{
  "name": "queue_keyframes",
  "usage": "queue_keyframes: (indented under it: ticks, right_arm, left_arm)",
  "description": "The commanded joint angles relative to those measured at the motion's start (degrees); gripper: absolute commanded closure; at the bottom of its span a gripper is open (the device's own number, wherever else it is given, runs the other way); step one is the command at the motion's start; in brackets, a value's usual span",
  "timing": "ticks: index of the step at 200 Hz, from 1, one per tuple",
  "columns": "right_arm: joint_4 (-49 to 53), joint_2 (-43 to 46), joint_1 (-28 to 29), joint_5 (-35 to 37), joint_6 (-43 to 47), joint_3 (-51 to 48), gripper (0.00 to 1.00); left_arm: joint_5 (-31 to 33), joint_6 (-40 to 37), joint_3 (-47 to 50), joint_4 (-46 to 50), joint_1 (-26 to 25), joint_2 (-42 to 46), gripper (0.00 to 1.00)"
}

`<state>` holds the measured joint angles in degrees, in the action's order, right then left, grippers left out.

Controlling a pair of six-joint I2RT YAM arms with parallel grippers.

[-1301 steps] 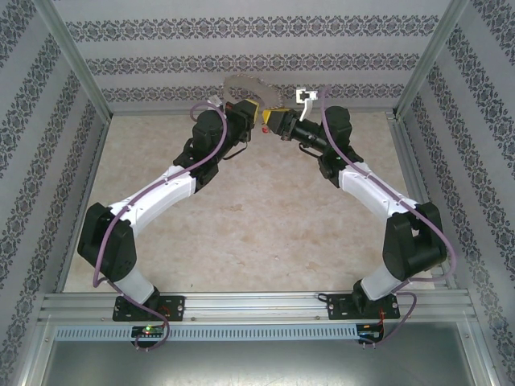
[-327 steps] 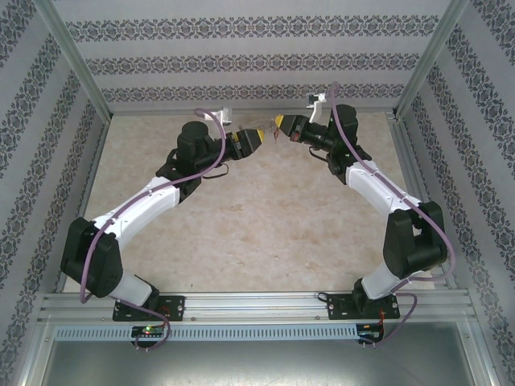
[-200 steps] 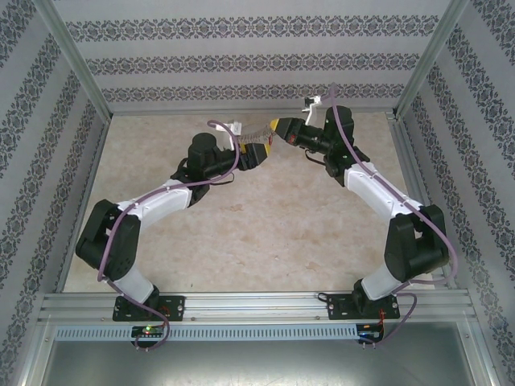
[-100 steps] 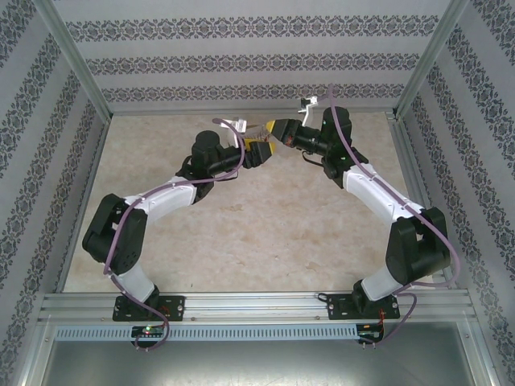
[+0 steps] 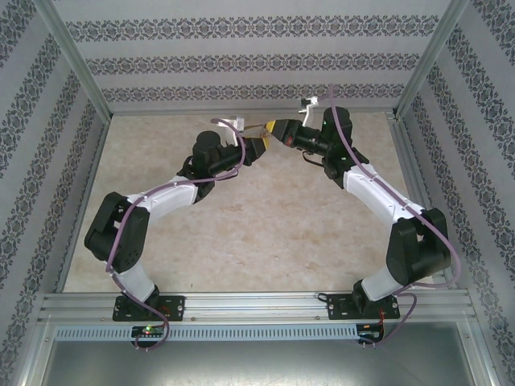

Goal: Put the keys on the keyring

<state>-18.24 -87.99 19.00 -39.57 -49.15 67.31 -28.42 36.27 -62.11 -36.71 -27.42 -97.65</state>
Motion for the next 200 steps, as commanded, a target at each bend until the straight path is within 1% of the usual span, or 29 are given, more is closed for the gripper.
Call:
queue_keyframes:
  ticks: [1,9,75,119,162,200]
  right_arm:
    - [-1.93,2.22,0.13,0.03,1.12,-0.36,1.0]
    - [-1.93,2.21,0.07,0.1,1.15,-0.48,1.0]
    - [-1.86,2.9,-0.46,0.52,1.49,-0.47,1.0]
    - [-1.7,4.29,-1.59,0.74,1.51,-1.95,1.0]
    - [-1.34,5.36,-2.28,0.28,1.51,-3.16,1.0]
    - [-1.05,5.76,-2.8,0.41,1.95,-4.63,1.0]
  left_arm:
    - [1.65,-0.52,0.36,-3.32,-0.35,2.09,0.95]
    - [1.71,-0.57,0.48,-3.35,-0.37,2.32,1.0]
    - [3.55,-1.64,2.59,-3.42,-0.37,4.82,1.0]
    - [6.75,-2.8,4.01,-2.02,0.42,6.79,1.0]
    - [11.18,-3.86,5.43,-0.05,1.5,8.53,1.0]
    - [12.78,-3.84,6.29,-0.11,2.71,9.75,1.0]
